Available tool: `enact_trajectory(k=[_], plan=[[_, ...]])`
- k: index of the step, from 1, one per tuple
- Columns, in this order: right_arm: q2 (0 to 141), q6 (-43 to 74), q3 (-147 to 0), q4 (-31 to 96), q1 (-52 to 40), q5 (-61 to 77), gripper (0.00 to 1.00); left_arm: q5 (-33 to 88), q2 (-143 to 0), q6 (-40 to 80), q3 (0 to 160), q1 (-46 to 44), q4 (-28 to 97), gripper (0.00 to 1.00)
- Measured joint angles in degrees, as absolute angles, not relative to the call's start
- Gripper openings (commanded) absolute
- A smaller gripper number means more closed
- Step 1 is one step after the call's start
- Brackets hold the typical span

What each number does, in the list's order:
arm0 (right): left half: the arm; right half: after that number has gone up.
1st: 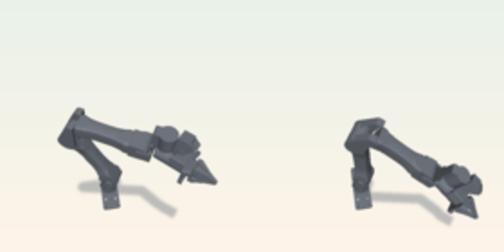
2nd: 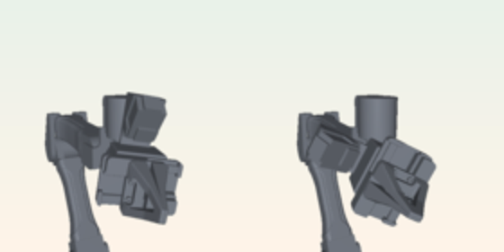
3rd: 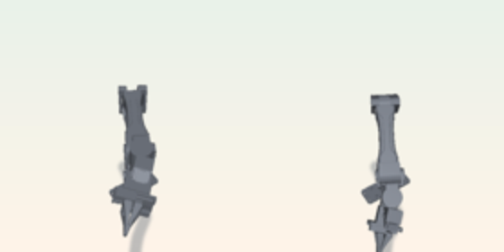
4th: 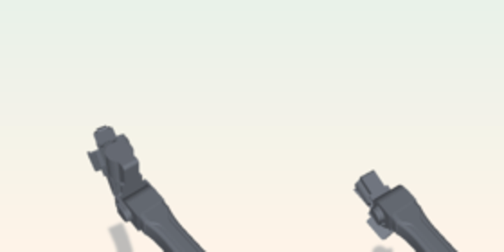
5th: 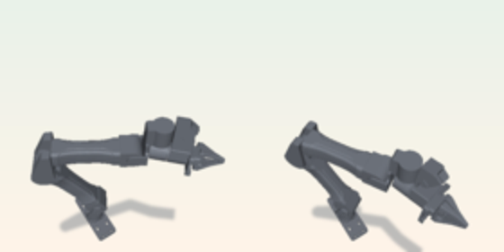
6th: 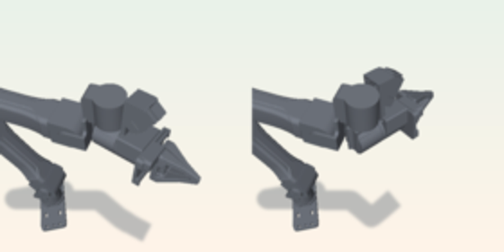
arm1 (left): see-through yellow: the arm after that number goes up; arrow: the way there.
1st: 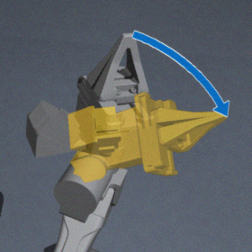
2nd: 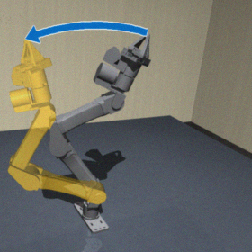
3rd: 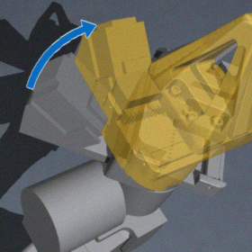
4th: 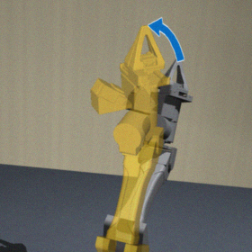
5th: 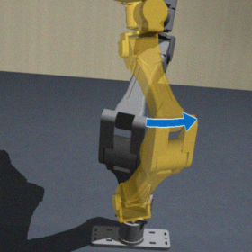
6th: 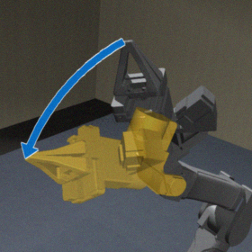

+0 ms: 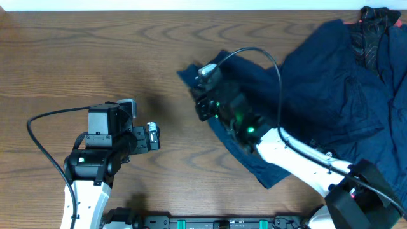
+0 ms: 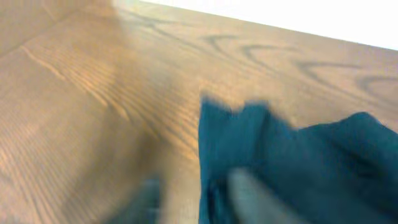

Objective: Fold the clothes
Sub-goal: 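Pull the navy shorts left out of the pile with the right gripper, then grasp the shorts' left edge with the left gripper and drag it left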

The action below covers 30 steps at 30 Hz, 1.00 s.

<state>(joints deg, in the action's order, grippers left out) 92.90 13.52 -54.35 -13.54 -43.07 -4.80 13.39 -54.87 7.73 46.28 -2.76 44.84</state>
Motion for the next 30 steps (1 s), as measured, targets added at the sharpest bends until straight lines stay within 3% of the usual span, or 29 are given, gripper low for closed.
enact_trajectory(k=[5,16,24,30], plan=[[92.86,12.99,-54.37,-7.70,-41.01,-10.81,0.99,13.39,-54.87,7.73,46.28,-2.76,44.25,0.98],[81.30,12.05,-54.28,16.78,-23.29,-16.19,0.99,18.28,-56.93,11.11,46.33,-2.79,33.39,0.98],[73.87,14.11,-54.33,30.13,-10.09,-16.25,0.99,20.38,-71.37,18.59,46.35,-6.20,20.67,0.98],[72.95,15.09,-54.30,36.91,-5.87,-11.46,0.99,24.69,-85.52,21.06,46.39,-12.21,6.63,0.98]])
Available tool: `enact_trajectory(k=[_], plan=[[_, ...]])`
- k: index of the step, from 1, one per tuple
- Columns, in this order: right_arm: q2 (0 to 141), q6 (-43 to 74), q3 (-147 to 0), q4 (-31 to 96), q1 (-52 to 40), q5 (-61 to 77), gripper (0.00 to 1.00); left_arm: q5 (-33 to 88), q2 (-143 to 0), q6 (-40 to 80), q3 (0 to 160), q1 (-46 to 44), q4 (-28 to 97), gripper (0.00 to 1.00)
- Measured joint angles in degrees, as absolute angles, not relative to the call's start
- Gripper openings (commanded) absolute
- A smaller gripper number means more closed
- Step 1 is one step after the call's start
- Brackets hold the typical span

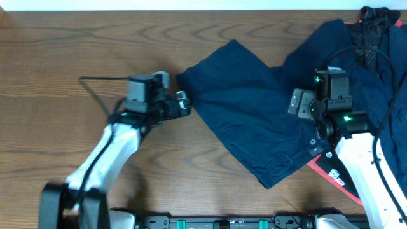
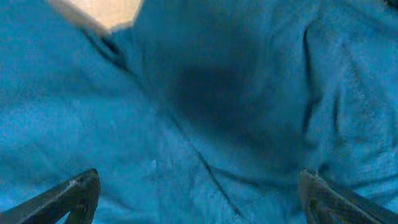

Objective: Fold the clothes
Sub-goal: 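Grasp the shorts' left edge with the left gripper and drag it left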

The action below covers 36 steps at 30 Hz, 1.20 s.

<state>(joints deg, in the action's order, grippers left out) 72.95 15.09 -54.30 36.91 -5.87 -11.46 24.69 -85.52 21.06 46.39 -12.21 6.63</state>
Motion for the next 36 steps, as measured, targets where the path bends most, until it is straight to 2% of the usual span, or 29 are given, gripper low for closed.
enact_trajectory(k=[5,15,17,20,22,23,24,31,36], plan=[[72.95,15.38,-54.30,39.22,-5.56,-9.76,0.99,26.17,-94.52,22.81,46.41,-15.66,-3.81,0.98],[72.95,15.51,-54.30,40.51,-5.56,-8.88,0.99,24.91,-104.22,27.38,46.74,-15.88,-16.43,0.99],[72.95,15.55,-54.30,40.60,-5.56,-8.80,0.99,24.88,-105.34,28.08,46.96,-15.90,-18.70,0.87],[72.95,16.05,-54.30,41.10,-5.56,-8.78,0.99,24.69,-106.39,29.10,47.09,-15.90,-19.44,0.51],[72.95,16.16,-54.30,41.21,-5.56,-8.78,0.99,24.34,-107.22,29.26,47.09,-15.90,-19.66,0.23],[72.95,16.19,-54.30,41.21,-5.56,-8.78,0.99,24.21,-107.46,29.08,47.09,-15.90,-19.77,0.19],[72.95,16.21,-54.30,41.25,-5.56,-8.78,0.99,24.10,-107.63,29.39,47.07,-15.90,-20.34,0.06],[72.95,16.34,-54.30,41.32,-5.56,-8.78,0.99,24.01,-107.68,29.80,47.11,-12.84,-23.38,0.06],[72.95,16.36,-54.30,41.32,-5.56,-8.78,0.99,23.73,-107.00,29.80,50.94,-3.55,-22.92,0.06]])
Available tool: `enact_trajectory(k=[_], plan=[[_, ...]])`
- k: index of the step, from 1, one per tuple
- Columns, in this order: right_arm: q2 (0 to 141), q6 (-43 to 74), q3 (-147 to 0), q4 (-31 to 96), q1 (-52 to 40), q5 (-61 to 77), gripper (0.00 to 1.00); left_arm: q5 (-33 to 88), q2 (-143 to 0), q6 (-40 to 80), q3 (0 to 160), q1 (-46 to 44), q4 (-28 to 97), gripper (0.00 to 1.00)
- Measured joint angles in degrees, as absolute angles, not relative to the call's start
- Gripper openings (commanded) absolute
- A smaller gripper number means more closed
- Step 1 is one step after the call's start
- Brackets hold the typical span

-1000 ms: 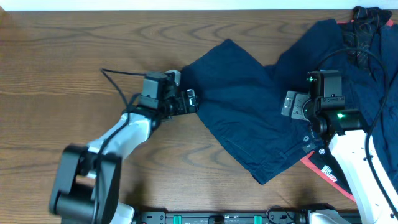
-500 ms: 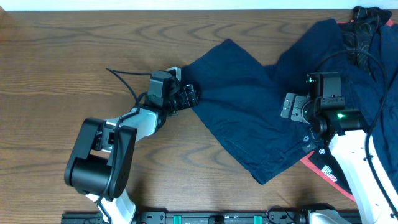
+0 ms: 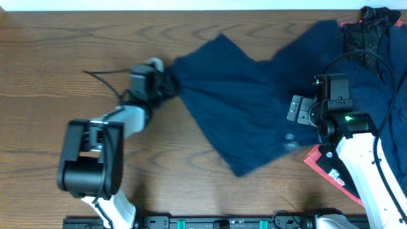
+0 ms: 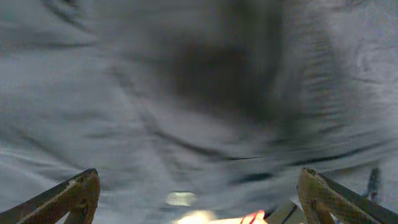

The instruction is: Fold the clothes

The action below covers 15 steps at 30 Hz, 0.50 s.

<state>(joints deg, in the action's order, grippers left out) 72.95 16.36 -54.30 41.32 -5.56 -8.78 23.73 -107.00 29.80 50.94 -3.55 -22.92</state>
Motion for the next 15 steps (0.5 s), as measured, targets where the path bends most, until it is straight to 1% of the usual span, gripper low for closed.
enact_trajectory(k=[2,3,4,5,6,8,11,15], plan=[[72.95,16.36,-54.30,41.36,-5.56,-8.78,0.99,23.68,-106.83,30.24,54.61,0.82,-22.44,0.06],[72.95,16.36,-54.30,41.34,-5.56,-8.78,0.99,23.86,-106.78,30.55,57.41,3.62,-21.85,0.08],[72.95,16.36,-54.30,41.39,-5.56,-8.78,0.99,24.12,-106.76,30.81,59.59,5.65,-21.39,0.43],[72.95,16.36,-54.30,41.41,-5.56,-8.78,0.99,24.45,-106.72,30.94,62.08,7.73,-20.84,0.81],[72.95,16.36,-54.30,41.45,-5.56,-8.78,0.99,25.23,-106.52,31.53,64.42,9.80,-19.77,0.98],[72.95,16.36,-54.30,41.50,-5.56,-8.78,0.99,27.24,-105.78,31.92,68.36,13.15,-16.86,0.98],[72.95,16.36,-54.30,41.54,-5.56,-8.78,0.99,32.53,-103.83,32.47,71.64,15.53,-8.73,0.98],[72.95,16.36,-54.30,41.67,-5.56,-8.78,0.99,38.39,-102.76,32.38,72.51,15.20,12.21,0.98]])
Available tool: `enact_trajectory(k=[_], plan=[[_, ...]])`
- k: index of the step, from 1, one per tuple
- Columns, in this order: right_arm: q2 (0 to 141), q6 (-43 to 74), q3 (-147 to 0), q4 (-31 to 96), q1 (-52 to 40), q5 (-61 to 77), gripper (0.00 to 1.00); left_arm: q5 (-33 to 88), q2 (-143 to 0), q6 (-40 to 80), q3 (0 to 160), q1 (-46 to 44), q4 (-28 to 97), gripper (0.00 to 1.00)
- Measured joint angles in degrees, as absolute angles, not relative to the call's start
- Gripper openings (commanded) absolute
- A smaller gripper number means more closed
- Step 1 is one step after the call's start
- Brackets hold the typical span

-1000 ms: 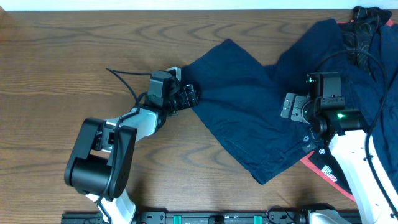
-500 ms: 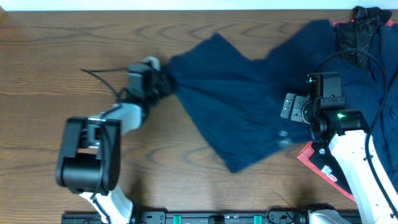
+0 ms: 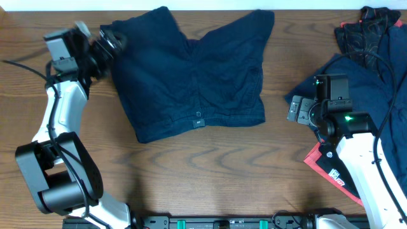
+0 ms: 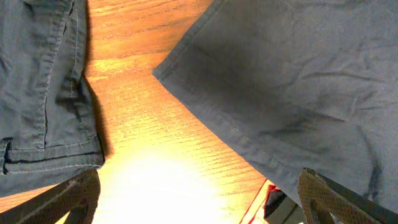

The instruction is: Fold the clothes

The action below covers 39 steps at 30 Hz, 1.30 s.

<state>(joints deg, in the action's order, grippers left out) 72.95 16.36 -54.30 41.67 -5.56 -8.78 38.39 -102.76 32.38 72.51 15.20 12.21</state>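
Navy shorts [image 3: 191, 70] lie spread on the wooden table [image 3: 210, 178] at the far centre-left, waistband toward the near side. At their far left edge my left gripper [image 3: 107, 43] is shut on the fabric. My right gripper [image 3: 296, 109] hangs open to the right of the shorts, over bare wood. In the right wrist view [image 4: 199, 208] its fingers [image 4: 74, 196] stand wide apart with nothing between them. A corner of the shorts [image 4: 43, 93] shows at the left of that view.
A pile of other clothes sits at the right: a large navy garment [image 3: 375, 76] [image 4: 298, 81], a dark black-and-red piece [image 3: 369, 25] at the far right corner, and a red-edged item [image 3: 318, 156] under my right arm. The left arm's cable [image 3: 19, 63] loops at the left edge.
The shorts have moved from the table's middle to the far centre-left and now lie spread out. My left gripper, still on them, is now at the far left. The right arm has not moved.
First my right gripper held the shorts' corner at mid-table, with the left arm near the front. Then the right arm was back at the right, open over fabric, and my left gripper was at that corner. The shorts then lay further left, and now clear of the pile.
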Motion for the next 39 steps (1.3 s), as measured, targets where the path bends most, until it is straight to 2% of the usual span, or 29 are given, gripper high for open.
enact_trajectory(k=[4,9,15,22,25,27,31,39], plan=[[72.95,16.34,-54.30,41.58,-5.56,-8.78,0.99,40.25,-103.26,28.10,71.57,14.06,35.86,0.98],[72.95,16.34,-54.30,41.67,-5.56,-8.78,0.99,33.80,-103.31,24.73,71.40,12.84,52.27,0.98],[72.95,16.34,-54.30,42.22,-5.56,-8.78,0.99,25.26,-103.31,23.68,67.35,12.32,55.09,0.98],[72.95,16.34,-54.30,42.61,-5.56,-8.80,0.99,22.85,-103.31,24.21,58.61,12.29,46.78,0.99],[72.95,16.34,-54.30,42.65,-5.56,-8.80,0.99,22.90,-102.69,25.10,57.58,12.29,44.86,0.83],[72.95,16.34,-54.30,42.70,-5.56,-8.80,0.99,22.74,-102.56,25.82,57.30,12.32,43.83,0.64],[72.95,16.34,-54.30,42.98,-5.56,-8.80,0.99,22.48,-102.67,25.54,56.66,12.29,42.85,0.06],[72.95,16.34,-54.30,43.20,-4.78,-8.80,0.99,22.41,-102.74,25.45,57.04,13.63,45.43,0.06]])
